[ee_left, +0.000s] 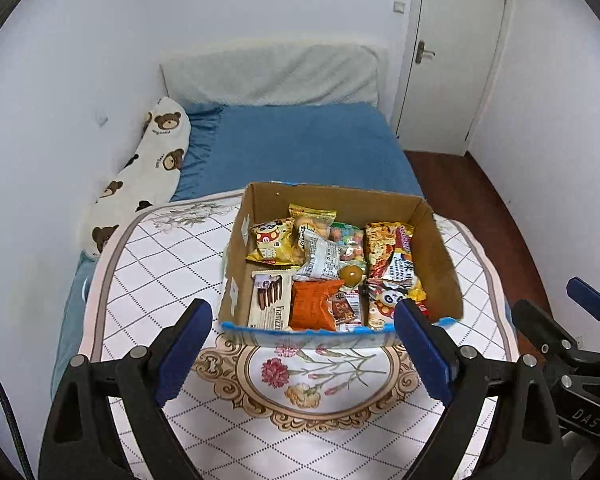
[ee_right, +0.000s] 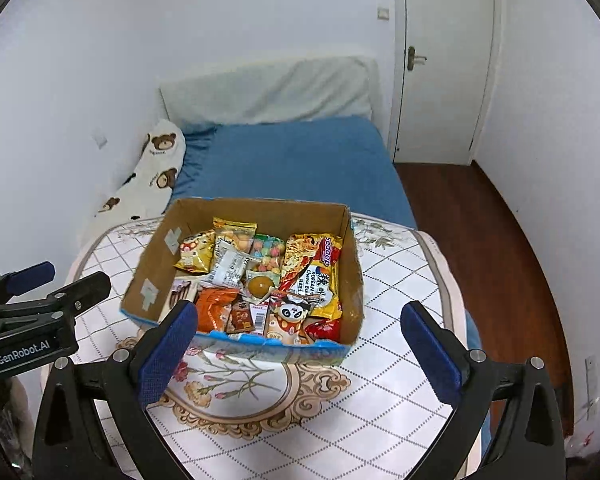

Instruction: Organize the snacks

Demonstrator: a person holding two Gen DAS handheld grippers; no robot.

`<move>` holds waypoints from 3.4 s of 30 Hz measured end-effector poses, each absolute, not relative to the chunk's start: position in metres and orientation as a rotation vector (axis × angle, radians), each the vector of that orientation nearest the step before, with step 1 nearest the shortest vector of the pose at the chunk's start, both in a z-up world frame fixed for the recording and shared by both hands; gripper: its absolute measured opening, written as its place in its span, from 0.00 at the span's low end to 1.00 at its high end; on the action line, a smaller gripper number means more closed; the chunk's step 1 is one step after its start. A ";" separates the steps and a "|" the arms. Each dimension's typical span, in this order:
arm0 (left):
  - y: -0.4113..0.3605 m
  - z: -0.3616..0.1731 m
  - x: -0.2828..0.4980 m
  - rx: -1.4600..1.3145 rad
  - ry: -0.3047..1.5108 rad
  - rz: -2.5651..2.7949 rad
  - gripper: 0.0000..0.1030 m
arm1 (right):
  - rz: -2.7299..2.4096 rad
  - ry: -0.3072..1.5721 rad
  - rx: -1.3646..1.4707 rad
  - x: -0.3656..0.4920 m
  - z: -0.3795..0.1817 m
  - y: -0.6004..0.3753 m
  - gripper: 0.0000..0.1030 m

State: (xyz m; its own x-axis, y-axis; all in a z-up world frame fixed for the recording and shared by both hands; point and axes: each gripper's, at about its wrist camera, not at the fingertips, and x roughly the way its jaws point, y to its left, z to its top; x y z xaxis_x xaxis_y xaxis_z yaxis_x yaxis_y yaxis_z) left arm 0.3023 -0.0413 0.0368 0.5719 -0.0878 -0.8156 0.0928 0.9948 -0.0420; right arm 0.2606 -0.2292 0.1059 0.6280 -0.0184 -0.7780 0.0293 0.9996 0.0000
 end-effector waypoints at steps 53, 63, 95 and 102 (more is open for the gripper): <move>-0.042 0.021 0.292 0.037 0.889 -0.032 1.00 | -0.139 0.849 -0.022 0.248 0.102 -0.231 1.00; -0.044 0.016 0.293 0.035 0.905 -0.043 1.00 | -0.145 0.872 -0.021 0.251 0.093 -0.233 1.00; -0.048 0.011 0.286 0.043 0.909 -0.052 1.00 | -0.143 0.887 -0.016 0.249 0.089 -0.238 1.00; -0.048 0.012 0.285 0.043 0.907 -0.052 1.00 | -0.139 0.888 -0.017 0.250 0.089 -0.237 1.00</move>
State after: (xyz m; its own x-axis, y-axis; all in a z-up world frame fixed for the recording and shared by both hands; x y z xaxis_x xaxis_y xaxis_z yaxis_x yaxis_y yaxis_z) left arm 0.2850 -0.0482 0.0119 0.6151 -0.0271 -0.7880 0.0635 0.9979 0.0152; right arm 0.2497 -0.2374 0.0887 0.6228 -0.1279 -0.7718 0.1142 0.9908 -0.0721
